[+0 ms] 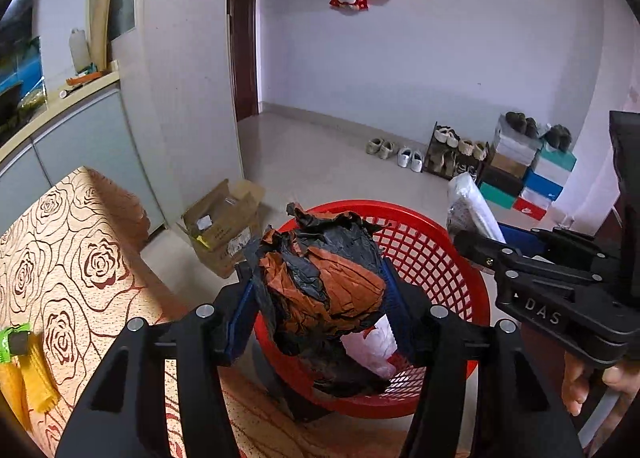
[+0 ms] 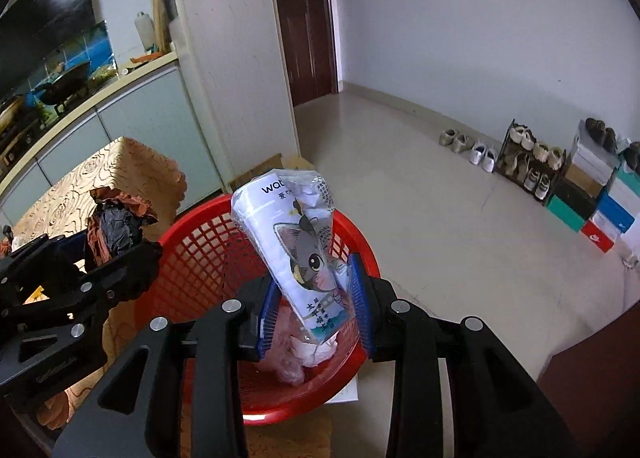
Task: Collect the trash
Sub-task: 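Open the left gripper over the basket while the right gripper releases the cat-print bag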
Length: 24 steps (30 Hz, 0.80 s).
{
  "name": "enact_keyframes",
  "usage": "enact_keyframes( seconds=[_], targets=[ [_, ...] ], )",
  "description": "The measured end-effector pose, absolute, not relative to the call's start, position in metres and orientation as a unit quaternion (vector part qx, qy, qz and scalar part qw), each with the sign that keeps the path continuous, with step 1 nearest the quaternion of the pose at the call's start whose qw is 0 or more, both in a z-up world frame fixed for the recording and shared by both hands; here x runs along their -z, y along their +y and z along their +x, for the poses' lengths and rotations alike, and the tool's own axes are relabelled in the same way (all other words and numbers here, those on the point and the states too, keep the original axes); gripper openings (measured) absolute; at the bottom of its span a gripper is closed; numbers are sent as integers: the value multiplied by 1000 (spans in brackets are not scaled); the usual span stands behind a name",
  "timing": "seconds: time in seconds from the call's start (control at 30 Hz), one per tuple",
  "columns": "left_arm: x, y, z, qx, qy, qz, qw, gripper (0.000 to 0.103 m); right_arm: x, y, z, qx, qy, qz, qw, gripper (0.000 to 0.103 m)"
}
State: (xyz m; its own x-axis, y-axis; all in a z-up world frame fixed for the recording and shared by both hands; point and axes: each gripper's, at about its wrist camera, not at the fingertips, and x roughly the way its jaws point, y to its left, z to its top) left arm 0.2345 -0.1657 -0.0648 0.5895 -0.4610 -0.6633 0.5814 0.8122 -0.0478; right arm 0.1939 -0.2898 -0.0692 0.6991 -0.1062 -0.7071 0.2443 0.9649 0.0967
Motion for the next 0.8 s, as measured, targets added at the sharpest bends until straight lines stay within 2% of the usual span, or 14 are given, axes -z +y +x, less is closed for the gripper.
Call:
enact_keyframes(
  seconds=[0.13,0.5,0.8],
  targets=[
    [66,-167,235,298,344,91,886,62,76,-290,199,91,381,96,915,33],
    [63,-159,238,298,342,82,888,73,78,-293,200,97,378,102,915,54],
    [48,-134,232,274,325,60,903,74,64,-289,190,95,358,106,923,54]
  ],
)
